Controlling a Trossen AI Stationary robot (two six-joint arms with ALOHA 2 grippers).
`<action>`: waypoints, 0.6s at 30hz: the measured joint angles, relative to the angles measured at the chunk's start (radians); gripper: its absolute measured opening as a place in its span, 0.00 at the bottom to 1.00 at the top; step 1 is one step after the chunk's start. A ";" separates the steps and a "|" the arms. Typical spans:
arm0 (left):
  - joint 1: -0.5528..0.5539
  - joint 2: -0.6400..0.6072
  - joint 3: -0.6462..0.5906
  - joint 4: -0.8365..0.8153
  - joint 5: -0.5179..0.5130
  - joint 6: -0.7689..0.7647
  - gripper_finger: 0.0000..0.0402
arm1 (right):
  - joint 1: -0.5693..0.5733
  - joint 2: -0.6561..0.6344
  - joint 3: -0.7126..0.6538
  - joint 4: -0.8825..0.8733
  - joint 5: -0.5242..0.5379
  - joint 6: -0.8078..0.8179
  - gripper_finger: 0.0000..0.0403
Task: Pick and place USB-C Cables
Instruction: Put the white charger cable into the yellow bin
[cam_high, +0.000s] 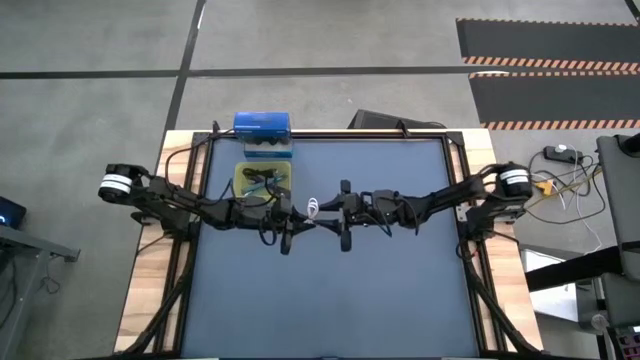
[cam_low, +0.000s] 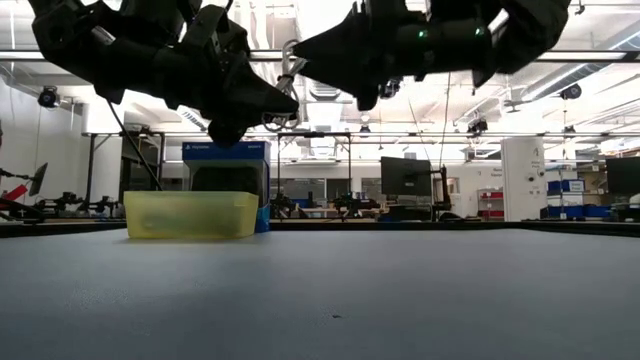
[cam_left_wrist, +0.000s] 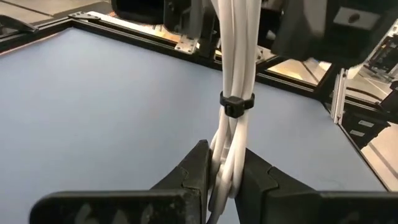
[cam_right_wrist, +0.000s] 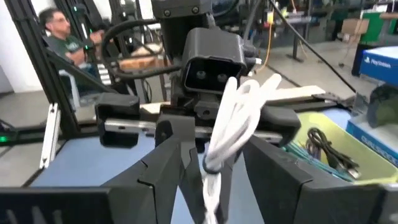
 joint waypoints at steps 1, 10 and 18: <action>0.000 0.000 0.001 0.001 0.001 0.000 0.08 | 0.000 -0.019 0.000 -0.035 0.000 0.001 0.41; 0.000 -0.005 0.012 -0.069 0.002 -0.008 0.08 | 0.000 -0.201 0.000 -0.363 0.053 0.022 0.41; 0.000 -0.055 0.035 -0.243 0.002 -0.028 0.08 | 0.001 -0.314 0.000 -0.627 0.144 0.077 0.41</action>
